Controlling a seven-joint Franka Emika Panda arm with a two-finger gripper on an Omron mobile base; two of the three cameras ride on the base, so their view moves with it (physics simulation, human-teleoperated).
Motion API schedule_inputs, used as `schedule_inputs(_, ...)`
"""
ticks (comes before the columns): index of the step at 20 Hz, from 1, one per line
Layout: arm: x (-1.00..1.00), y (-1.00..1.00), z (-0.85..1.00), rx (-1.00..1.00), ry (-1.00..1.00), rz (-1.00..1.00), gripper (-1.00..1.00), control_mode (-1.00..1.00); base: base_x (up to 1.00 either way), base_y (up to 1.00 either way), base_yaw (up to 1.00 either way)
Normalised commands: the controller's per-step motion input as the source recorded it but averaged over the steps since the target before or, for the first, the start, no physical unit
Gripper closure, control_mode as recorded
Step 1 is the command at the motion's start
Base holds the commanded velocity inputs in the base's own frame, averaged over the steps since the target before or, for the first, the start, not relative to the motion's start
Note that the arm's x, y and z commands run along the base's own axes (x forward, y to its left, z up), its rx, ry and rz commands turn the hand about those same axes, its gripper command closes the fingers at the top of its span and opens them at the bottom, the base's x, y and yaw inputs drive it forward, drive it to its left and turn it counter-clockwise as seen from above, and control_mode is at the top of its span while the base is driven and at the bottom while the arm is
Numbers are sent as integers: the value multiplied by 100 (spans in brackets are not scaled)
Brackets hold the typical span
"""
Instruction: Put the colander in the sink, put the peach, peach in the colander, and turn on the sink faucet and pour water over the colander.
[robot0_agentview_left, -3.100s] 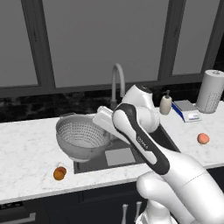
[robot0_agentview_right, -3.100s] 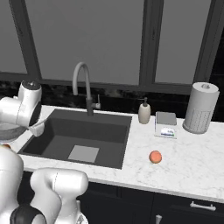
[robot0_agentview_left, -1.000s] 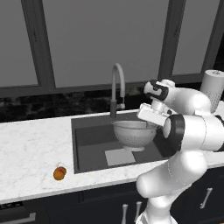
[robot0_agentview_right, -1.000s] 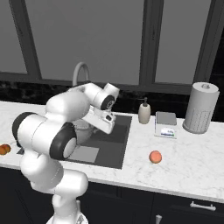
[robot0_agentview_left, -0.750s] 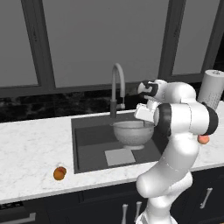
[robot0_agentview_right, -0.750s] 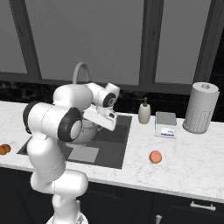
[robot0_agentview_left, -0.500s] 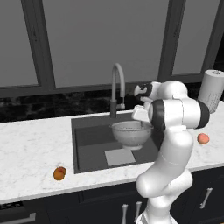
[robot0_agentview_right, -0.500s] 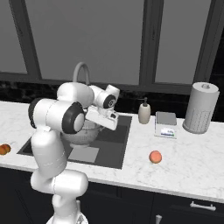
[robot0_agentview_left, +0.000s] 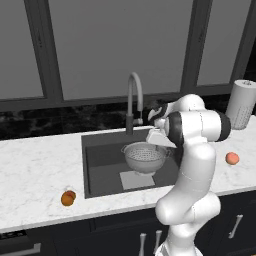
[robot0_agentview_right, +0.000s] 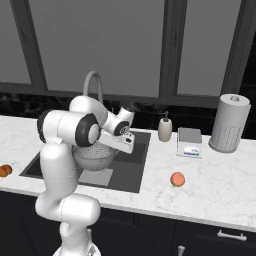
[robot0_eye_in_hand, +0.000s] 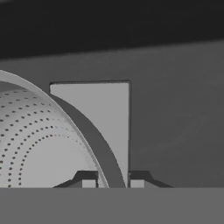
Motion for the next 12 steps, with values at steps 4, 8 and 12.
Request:
schedule_inputs(4,29,5,-49,0,0,0,100,-100,0,0,0)
schedule_inputs(8,30,8,-37,0,0,0,100,-100,0,0,0)
schedule_inputs(12,29,6,-35,0,0,0,100,-100,0,0,0)
